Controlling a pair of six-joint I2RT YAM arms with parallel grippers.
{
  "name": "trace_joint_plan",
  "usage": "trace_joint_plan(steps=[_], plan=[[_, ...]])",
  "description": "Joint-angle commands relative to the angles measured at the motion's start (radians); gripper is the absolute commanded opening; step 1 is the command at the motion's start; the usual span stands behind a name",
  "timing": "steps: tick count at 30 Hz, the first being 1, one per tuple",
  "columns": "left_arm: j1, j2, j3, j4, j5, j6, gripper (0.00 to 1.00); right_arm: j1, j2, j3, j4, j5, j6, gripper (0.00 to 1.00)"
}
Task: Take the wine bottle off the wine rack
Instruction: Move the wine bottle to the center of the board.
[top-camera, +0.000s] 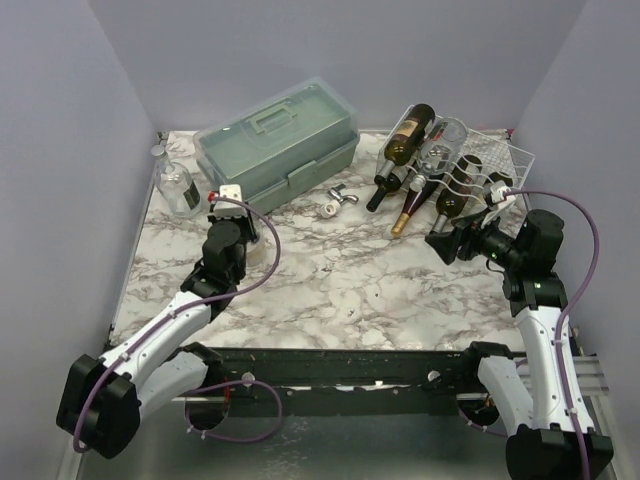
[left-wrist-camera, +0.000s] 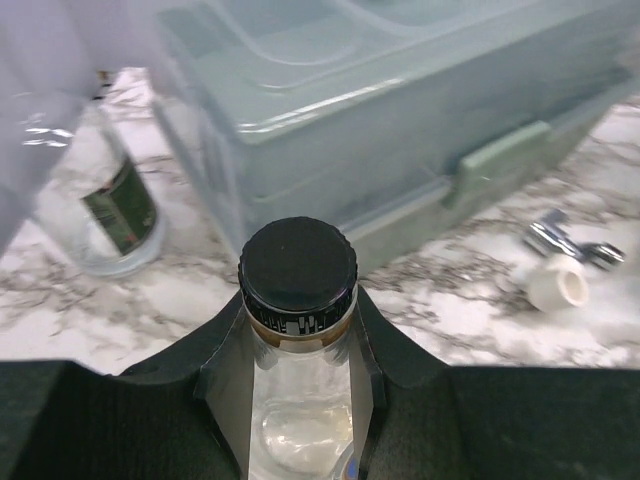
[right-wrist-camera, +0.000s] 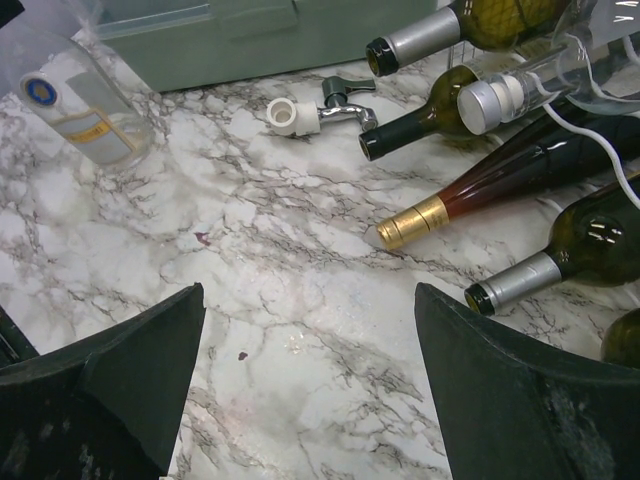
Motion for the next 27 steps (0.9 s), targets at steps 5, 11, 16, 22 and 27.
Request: trace_joint_plan(steps=[5, 11, 16, 22, 27], plan=[[0.205, 0.028, 0.116, 0.089, -0.125, -0.038, 0.00, -0.006, -0.015, 0.007, -0.023, -0.012, -0.021, 0.89], [0.313, 0.060, 0.139, 0.089, -0.133, -0.051, 0.00, -0.007, -0.019, 0.006, -0.024, -0.011, -0.023, 0.89], [0.399, 0.098, 0.162, 0.090, -0.142, -0.054, 0.00, -0.006, -0.019, 0.005, -0.026, -0.014, -0.026, 0.89], [0.496, 0.140, 0.173, 0.100, -0.114, -0.101, 0.00, -0.007, -0.015, 0.005, -0.027, -0.014, -0.029, 0.89], [0.574, 0.184, 0.184, 0.134, -0.104, -0.113, 0.00, -0.007, -0.011, 0.006, -0.029, -0.014, -0.033, 0.89]])
